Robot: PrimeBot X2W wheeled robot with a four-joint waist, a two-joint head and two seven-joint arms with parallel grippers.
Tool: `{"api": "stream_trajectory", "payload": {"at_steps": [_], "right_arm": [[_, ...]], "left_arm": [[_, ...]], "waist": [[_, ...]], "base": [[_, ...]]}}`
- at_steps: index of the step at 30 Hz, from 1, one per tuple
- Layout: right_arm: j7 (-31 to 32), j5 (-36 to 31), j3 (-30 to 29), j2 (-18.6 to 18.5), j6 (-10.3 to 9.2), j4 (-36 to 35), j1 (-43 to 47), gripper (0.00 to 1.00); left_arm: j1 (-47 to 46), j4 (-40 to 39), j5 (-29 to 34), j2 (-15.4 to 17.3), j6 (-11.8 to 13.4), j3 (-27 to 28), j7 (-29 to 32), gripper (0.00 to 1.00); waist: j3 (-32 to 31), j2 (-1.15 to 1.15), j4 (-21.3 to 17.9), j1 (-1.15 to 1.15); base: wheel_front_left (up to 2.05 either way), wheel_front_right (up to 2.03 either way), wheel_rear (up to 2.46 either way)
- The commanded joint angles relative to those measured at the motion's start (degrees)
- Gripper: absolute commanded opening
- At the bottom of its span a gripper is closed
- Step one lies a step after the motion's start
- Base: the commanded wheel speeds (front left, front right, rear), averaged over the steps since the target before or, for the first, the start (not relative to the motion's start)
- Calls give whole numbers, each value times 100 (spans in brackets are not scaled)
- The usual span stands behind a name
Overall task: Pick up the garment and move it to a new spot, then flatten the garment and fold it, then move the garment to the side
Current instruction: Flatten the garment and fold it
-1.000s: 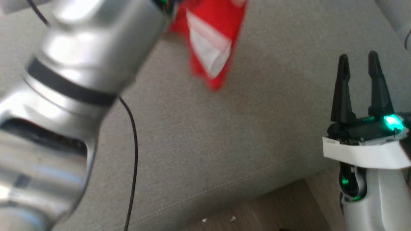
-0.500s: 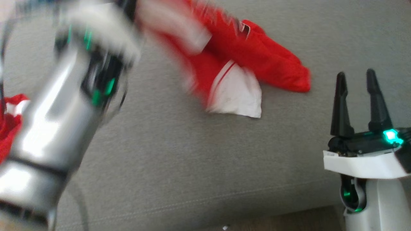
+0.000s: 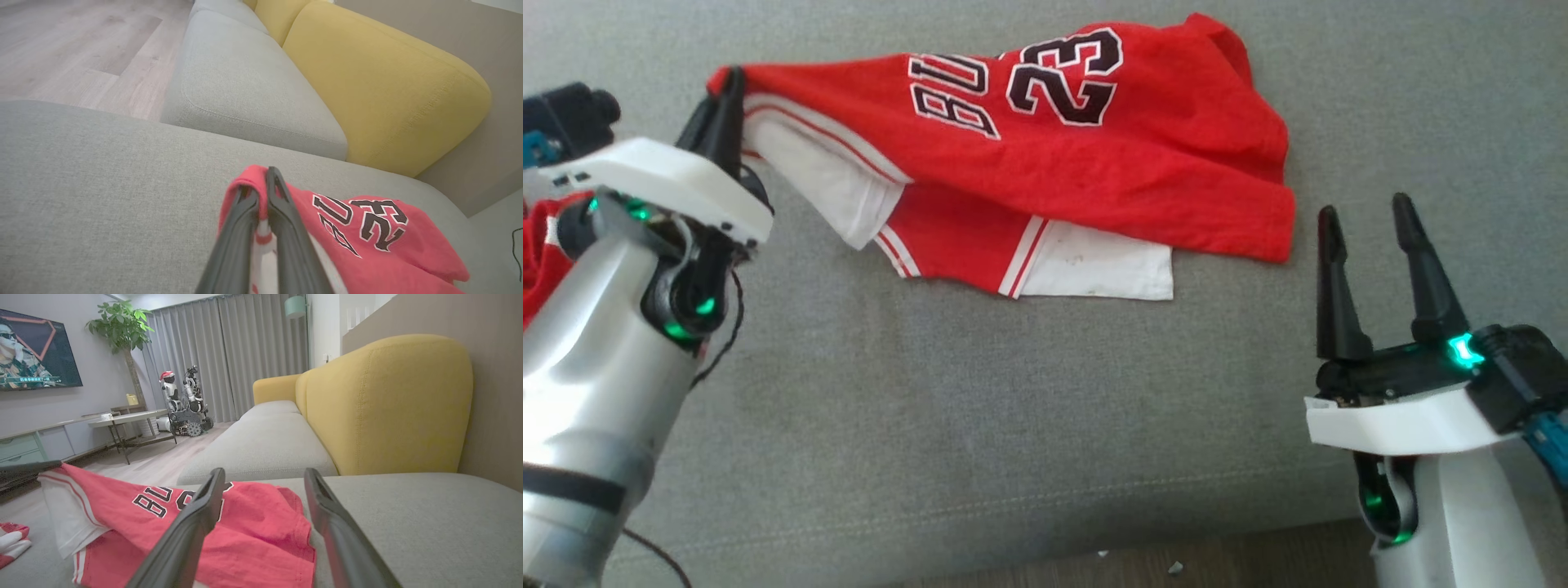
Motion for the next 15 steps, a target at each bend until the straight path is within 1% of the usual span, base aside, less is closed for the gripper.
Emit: {"api": "stream_trajectory", "payload": {"at_steps": [1,2,3,4,7,9,12,15], "right_arm": [[-24,-35,170,-2,37,-132,-174,100],[-24,-40,186,-2,37,-105,-182,100],[-24,-43,200,-2,37,-82,-189,100],[-24,-44,210,-2,37,-57,-192,100],[-24,-37,232,-2,37,0,-197,100],[-24,-21,245,-2,37,37,-187,100],[-24,14,249,-2,37,77,-165,100],[-24,70,246,-2,37,82,-156,100]], "left_arm": [[-433,-18,136,210,-37,230,-123,11],[-469,60,184,189,-46,218,-165,38],[-494,129,220,165,-58,206,-199,85],[-503,189,245,144,-83,198,-228,100],[-482,345,328,155,-113,197,-306,100],[-448,356,466,221,-81,215,-376,100],[-262,144,674,301,124,412,-450,100],[196,-436,877,303,359,813,-463,100]], "waist": [[55,0,5,0],[68,0,2,0],[76,0,0,0],[81,0,-1,0],[79,0,5,0],[65,0,24,0],[32,0,66,0],[40,0,106,0]], "base": [[0,0,0],[0,0,0],[0,0,0],[0,0,0],[0,0,0],[0,0,0],[0,0,0],[0,0,0]]}}
